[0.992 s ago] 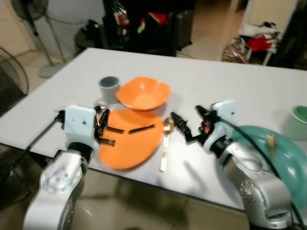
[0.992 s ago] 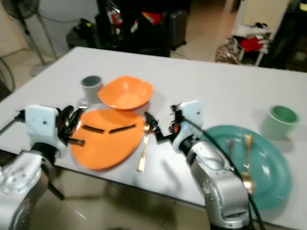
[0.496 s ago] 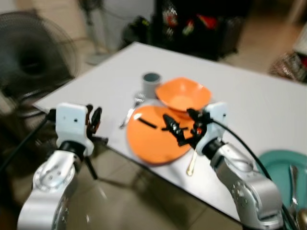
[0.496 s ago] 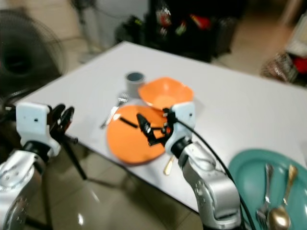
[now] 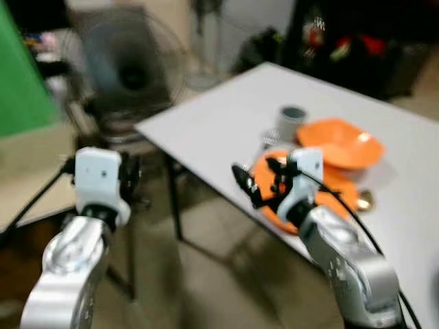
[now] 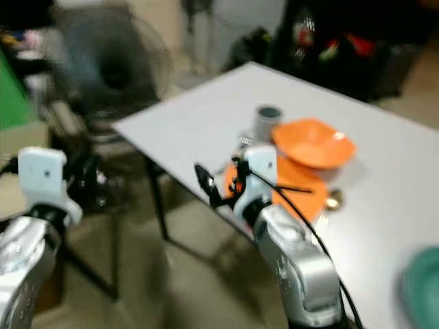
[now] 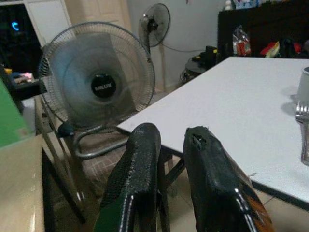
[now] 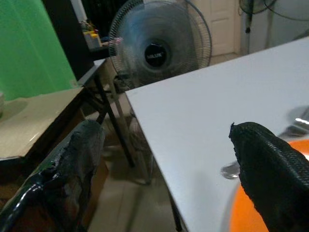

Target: Setting the table

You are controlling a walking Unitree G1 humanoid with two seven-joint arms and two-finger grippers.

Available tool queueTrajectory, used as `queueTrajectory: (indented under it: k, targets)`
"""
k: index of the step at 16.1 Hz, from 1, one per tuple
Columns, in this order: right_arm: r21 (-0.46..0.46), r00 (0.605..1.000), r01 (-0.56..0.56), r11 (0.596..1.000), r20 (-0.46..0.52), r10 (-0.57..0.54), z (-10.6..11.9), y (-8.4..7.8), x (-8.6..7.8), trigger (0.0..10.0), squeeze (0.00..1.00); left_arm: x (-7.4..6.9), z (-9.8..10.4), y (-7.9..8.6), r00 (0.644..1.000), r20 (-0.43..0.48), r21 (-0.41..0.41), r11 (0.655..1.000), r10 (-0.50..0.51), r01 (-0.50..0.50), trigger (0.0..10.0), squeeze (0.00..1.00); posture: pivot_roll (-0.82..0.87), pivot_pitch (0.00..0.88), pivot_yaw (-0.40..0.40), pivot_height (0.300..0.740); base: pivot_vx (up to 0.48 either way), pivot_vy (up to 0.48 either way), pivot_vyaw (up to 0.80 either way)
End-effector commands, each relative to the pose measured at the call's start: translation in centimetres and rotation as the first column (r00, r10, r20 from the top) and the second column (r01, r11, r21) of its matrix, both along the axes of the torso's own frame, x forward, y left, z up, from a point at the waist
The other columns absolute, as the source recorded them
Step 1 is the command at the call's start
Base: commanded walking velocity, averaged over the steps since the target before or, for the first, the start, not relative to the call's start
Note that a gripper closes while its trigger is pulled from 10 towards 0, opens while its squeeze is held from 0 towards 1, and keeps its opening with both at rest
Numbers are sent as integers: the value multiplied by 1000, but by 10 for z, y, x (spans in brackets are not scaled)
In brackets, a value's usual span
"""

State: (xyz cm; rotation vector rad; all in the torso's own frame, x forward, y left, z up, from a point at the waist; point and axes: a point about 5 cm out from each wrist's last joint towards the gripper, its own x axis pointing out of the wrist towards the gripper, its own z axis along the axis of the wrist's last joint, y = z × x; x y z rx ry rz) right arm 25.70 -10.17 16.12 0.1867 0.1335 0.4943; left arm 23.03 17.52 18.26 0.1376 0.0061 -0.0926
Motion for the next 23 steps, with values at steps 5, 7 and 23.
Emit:
queueTrajectory:
  k: [5,7,23]
  targets:
    - [3,1000,-6,1000,-8,6,-2,-1,4,10000,1000,-2,2,-2,1000,3,14,1000,-12,12,10000,0,11,0,18,740,0,295,800]
    - [4,1000,-7,1000,-9,7,-2,-2,6,10000,1000,-2,2,-3,1000,3,13,1000,-11,11,10000,0,15,0,16,740,0,261,800]
    - [-64,997,-82,995,4,82,-8,9,15,10000,761,-4,4,-1,1000,1,12,1000,-29,29,10000,0,41,0,4,740,143,0,300]
